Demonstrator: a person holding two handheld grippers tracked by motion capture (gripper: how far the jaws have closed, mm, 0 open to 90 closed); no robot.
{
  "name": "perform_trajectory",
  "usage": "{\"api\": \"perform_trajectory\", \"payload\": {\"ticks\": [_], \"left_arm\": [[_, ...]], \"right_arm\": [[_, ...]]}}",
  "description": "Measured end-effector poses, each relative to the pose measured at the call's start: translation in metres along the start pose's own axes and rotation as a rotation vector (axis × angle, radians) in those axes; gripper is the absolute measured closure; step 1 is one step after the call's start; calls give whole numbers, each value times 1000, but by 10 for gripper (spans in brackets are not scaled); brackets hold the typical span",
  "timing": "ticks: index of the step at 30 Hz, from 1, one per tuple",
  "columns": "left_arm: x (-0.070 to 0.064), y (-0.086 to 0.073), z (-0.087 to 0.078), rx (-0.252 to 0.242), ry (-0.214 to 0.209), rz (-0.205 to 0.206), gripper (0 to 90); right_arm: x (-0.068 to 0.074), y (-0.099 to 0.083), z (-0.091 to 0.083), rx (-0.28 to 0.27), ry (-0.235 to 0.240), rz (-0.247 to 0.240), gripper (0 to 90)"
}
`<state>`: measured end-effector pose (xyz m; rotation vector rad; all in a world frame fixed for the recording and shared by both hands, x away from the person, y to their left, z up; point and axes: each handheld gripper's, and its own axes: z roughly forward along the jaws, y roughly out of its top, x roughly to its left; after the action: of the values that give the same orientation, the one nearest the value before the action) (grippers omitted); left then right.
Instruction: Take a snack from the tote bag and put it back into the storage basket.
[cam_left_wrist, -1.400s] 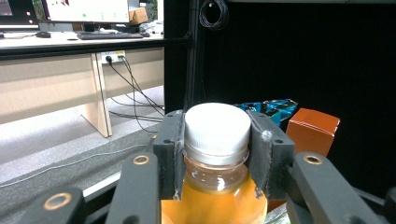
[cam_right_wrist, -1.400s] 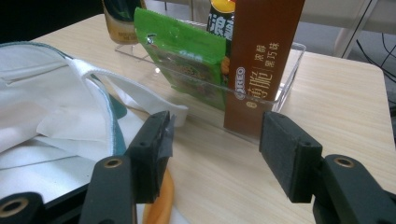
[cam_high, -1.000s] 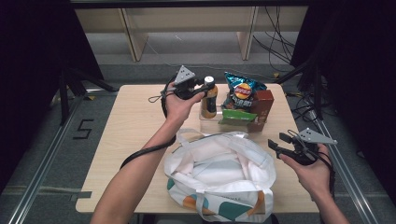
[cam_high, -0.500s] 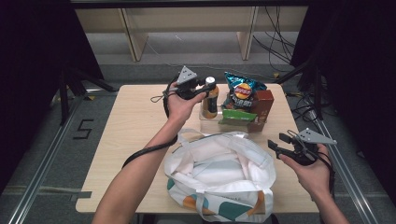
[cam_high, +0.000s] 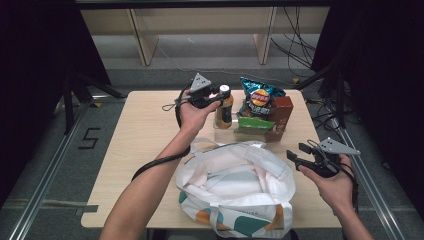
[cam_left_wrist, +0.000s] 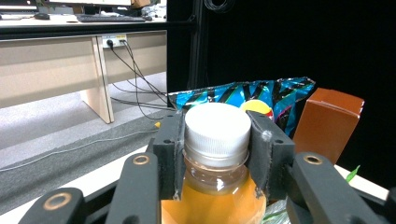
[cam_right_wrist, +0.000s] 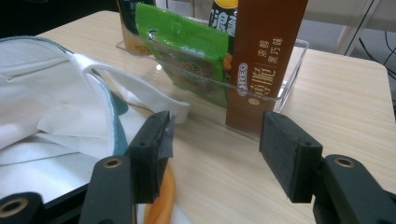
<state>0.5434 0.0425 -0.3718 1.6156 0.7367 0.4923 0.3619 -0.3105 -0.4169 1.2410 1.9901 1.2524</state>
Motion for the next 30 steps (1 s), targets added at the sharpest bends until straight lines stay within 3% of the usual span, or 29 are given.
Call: {"api": "perform_trajectory", "payload": {"ticks": [7, 15, 18, 21, 23, 30], "left_arm": [[0, -5, 1, 14, 0, 3, 590], [0, -11, 2, 32, -3, 8, 590], [0, -13, 2, 40, -1, 8, 590], [0, -15, 3, 44, -1, 8, 590], [0, -16, 3, 49, -1, 12, 590], [0, -20, 4, 60, -1, 11, 590]], "right_arm": [[1, 0, 0, 1, 2, 4, 443], [-2, -1, 1, -9, -1, -25, 443], [1, 0, 0, -1, 3, 7, 442], [-2, -1, 1, -9, 0, -28, 442], [0, -1, 1, -4, 1, -10, 442], [0, -1, 2, -4, -3, -16, 442]]}}
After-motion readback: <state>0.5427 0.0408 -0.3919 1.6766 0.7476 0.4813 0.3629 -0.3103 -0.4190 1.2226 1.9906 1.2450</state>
